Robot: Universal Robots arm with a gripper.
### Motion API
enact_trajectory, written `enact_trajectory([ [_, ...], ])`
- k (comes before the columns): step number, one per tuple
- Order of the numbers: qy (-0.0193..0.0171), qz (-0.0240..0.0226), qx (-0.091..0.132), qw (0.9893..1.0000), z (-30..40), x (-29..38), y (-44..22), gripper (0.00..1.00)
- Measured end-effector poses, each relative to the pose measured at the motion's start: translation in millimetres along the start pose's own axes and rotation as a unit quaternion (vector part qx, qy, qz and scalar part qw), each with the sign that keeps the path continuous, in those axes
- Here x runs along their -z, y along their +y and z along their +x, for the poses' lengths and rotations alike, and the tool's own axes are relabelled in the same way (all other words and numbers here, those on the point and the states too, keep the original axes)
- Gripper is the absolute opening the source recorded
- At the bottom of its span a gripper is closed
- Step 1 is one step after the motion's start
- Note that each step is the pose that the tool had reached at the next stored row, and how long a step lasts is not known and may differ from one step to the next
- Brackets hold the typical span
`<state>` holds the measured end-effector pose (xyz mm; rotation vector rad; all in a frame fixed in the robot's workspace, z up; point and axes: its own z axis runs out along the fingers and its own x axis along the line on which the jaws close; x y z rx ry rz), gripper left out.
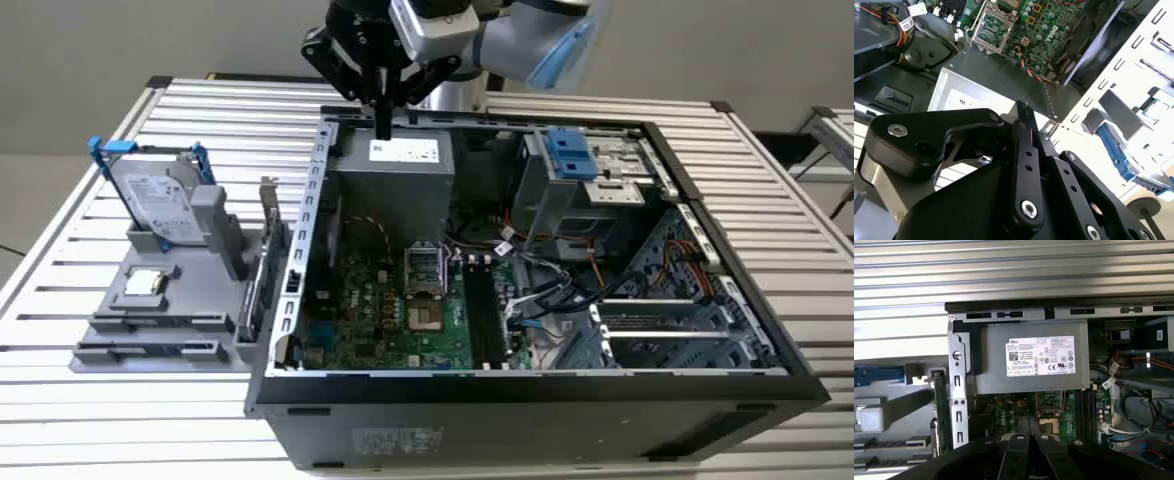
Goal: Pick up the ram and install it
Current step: 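Reach for the ram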
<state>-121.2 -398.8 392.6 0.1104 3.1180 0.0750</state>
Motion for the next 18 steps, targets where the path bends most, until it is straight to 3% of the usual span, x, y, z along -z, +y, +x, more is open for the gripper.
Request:
enact_trajectory([
  [12, 0.0, 0.0, 0.0, 1.0, 0.1, 0.0, 0.0, 0.0],
  [18, 0.0, 0.0001, 0.0, 1.0, 6.3, 0.2, -0.4, 0.0],
])
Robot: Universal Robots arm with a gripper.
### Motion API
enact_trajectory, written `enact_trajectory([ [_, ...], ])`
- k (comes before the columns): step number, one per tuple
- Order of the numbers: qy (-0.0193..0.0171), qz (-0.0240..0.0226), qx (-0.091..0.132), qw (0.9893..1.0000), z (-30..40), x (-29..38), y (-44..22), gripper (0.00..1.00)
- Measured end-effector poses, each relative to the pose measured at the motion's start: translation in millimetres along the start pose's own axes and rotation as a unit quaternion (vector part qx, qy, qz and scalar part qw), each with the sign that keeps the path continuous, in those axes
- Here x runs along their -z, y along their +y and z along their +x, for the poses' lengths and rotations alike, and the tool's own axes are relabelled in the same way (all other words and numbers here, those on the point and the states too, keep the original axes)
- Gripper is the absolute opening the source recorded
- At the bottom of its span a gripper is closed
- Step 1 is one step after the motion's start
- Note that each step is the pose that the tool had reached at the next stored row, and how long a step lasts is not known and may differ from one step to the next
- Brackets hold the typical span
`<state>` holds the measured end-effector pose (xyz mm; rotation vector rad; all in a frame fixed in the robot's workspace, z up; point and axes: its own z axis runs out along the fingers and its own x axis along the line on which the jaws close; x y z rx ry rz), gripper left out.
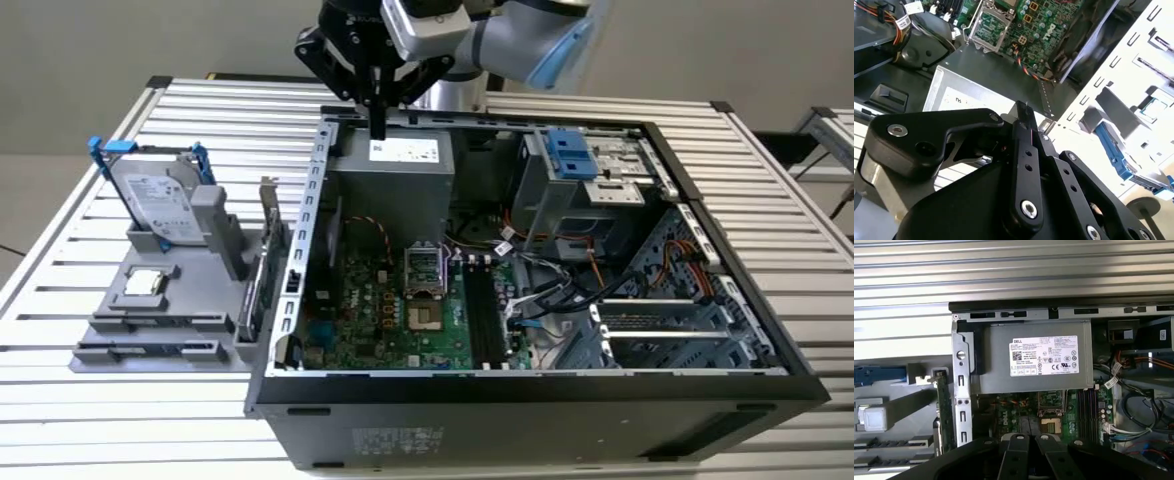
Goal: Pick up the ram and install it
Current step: 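Reach for the ram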
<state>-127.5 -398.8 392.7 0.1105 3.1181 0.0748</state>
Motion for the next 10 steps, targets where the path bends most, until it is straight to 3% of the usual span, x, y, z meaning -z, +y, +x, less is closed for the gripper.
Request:
enact_trajectory([
  [10, 0.0, -0.0001, 0.0, 1.0, 10.0, 0.2, -0.7, 0.0],
])
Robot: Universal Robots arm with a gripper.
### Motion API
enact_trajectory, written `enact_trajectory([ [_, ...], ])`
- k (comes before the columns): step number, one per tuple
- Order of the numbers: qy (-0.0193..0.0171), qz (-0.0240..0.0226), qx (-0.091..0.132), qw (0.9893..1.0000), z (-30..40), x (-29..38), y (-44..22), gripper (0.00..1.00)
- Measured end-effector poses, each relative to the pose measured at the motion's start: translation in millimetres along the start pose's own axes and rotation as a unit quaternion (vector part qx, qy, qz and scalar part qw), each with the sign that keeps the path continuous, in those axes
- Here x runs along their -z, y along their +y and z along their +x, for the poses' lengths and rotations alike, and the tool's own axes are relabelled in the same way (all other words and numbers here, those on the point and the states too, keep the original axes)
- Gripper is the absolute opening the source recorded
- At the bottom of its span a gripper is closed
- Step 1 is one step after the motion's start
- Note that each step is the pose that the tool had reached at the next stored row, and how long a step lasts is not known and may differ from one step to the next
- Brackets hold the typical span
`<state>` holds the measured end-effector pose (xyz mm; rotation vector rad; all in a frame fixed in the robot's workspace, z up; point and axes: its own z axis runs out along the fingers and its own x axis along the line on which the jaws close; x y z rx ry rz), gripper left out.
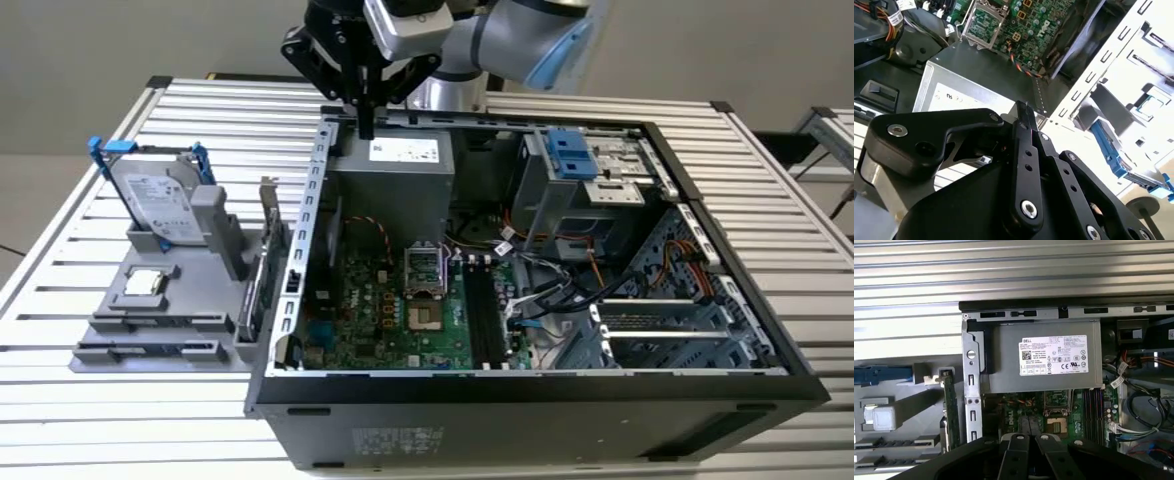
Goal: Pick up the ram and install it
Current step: 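Reach for the ram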
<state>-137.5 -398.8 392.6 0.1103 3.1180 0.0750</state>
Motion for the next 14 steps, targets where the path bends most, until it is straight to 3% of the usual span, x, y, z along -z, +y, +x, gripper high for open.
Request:
enact_trajectory([
  [14, 0.0, 0.0, 0.0, 1.0, 10.4, 0.2, -0.7, 0.0],
])
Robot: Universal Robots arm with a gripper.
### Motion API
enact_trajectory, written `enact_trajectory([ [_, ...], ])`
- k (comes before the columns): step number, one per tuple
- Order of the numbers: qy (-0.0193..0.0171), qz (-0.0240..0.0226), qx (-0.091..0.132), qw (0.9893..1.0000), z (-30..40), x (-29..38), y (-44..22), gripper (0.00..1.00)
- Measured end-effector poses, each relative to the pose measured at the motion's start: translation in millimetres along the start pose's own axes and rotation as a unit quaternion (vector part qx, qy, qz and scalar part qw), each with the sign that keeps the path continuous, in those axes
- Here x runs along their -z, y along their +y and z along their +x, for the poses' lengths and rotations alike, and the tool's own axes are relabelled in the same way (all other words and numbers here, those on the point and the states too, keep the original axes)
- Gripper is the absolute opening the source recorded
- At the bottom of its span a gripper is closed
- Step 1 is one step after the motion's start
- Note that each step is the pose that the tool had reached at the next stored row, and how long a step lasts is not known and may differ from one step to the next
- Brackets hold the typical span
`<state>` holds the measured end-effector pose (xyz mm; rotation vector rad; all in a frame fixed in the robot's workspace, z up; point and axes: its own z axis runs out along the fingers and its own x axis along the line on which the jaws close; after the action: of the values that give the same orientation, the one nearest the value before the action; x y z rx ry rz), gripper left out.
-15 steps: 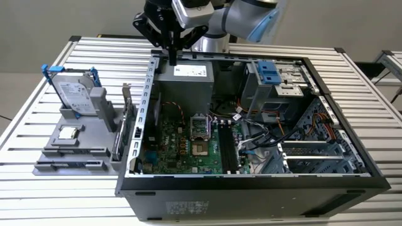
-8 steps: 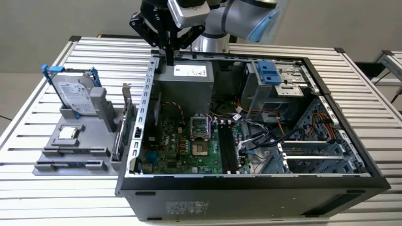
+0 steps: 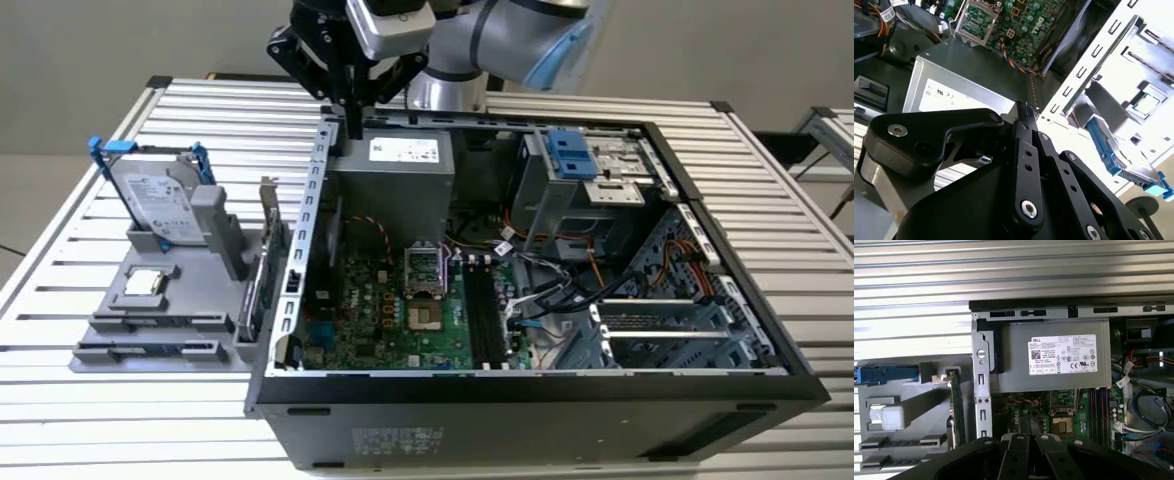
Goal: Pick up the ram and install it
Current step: 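Reach for the ram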
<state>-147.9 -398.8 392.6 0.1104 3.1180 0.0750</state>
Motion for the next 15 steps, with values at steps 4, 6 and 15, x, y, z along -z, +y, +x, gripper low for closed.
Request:
enact_trajectory([
  [4, 0.0, 0.0, 0.0, 1.0, 2.8, 0.1, -0.2, 0.0],
  [6, 0.0, 0.0, 0.0, 1.0, 4.2, 0.1, -0.3, 0.0],
  [15, 0.0, 0.0, 0.0, 1.0, 9.7, 0.2, -0.7, 0.0],
])
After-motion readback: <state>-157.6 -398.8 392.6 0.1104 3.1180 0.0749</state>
